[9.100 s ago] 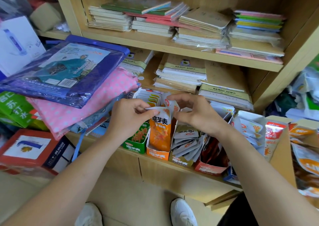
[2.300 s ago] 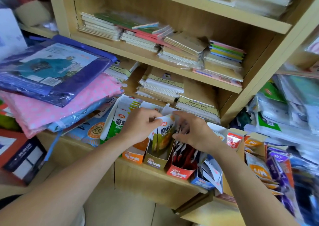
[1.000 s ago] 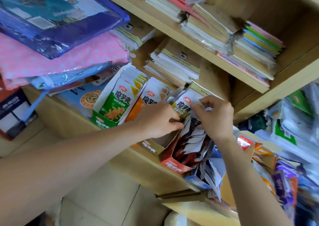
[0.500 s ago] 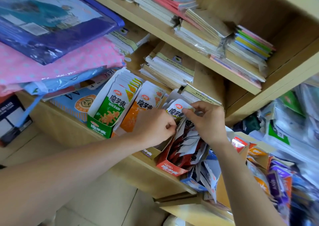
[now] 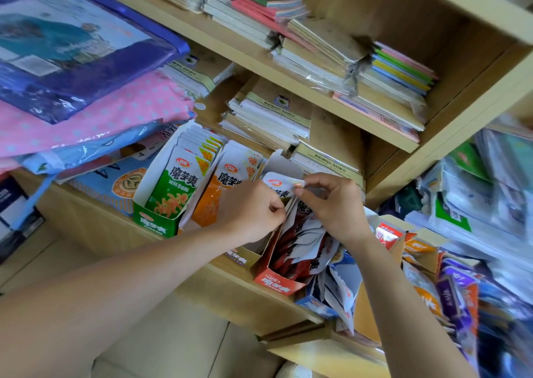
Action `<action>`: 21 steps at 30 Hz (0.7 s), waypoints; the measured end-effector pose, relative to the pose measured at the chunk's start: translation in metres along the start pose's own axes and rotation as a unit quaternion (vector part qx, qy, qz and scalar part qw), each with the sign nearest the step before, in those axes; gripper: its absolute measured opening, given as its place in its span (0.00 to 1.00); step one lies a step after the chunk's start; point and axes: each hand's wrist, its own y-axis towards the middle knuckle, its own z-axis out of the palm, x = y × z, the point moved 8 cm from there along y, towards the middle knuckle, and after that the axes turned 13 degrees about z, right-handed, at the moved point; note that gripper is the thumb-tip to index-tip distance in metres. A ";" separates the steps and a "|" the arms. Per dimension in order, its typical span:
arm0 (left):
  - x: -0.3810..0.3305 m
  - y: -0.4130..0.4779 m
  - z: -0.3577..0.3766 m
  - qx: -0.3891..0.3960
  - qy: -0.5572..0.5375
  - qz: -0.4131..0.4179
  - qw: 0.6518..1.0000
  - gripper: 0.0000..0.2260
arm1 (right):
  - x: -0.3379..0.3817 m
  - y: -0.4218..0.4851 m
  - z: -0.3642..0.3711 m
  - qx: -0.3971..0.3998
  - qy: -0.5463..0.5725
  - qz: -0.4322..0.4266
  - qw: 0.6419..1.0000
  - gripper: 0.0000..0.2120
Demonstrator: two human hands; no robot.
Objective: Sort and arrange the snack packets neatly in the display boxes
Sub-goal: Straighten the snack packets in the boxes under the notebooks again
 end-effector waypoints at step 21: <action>0.037 -0.027 -0.061 -0.121 -0.255 -0.041 0.958 0.04 | 0.016 -0.008 0.004 -0.024 -0.139 -0.070 0.988 0.24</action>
